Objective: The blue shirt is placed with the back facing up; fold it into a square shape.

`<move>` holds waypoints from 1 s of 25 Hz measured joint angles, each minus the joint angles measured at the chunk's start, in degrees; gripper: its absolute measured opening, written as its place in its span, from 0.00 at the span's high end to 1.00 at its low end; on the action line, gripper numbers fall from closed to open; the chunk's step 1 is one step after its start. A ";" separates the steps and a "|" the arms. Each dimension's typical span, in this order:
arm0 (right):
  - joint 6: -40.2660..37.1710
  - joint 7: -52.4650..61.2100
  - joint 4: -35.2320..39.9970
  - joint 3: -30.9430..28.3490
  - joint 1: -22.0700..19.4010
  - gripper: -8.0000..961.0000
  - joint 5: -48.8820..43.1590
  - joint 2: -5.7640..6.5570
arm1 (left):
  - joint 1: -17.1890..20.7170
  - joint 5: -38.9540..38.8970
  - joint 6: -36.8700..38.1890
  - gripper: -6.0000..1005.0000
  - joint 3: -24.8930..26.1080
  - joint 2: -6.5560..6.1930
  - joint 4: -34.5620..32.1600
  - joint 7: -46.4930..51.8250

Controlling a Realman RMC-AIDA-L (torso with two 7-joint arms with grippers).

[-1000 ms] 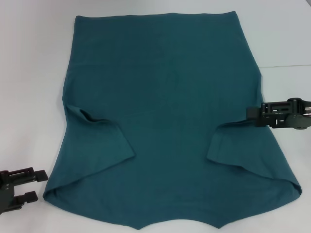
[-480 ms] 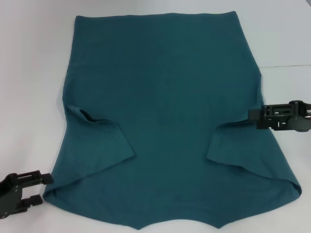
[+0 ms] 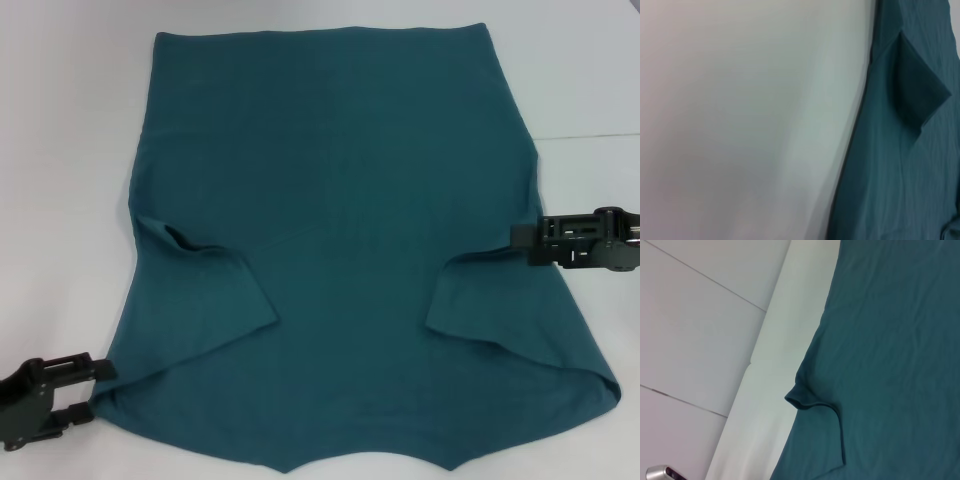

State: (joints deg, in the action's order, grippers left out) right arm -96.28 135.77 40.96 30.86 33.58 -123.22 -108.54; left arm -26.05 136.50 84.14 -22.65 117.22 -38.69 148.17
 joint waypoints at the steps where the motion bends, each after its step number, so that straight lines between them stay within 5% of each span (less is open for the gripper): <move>1: 0.00 -0.03 0.00 -0.02 0.00 0.27 0.00 0.00 | -0.17 0.00 -0.14 0.27 -0.11 -0.01 0.34 -0.13; 25: -0.19 -1.74 -0.19 0.14 -0.83 0.27 -0.01 0.29 | -2.33 -2.10 -2.93 0.37 -2.30 -0.06 2.74 -1.76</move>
State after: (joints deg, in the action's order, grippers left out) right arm -96.47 134.03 40.76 31.01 32.75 -123.23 -108.26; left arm -28.39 134.39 81.20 -24.95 117.16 -35.95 146.41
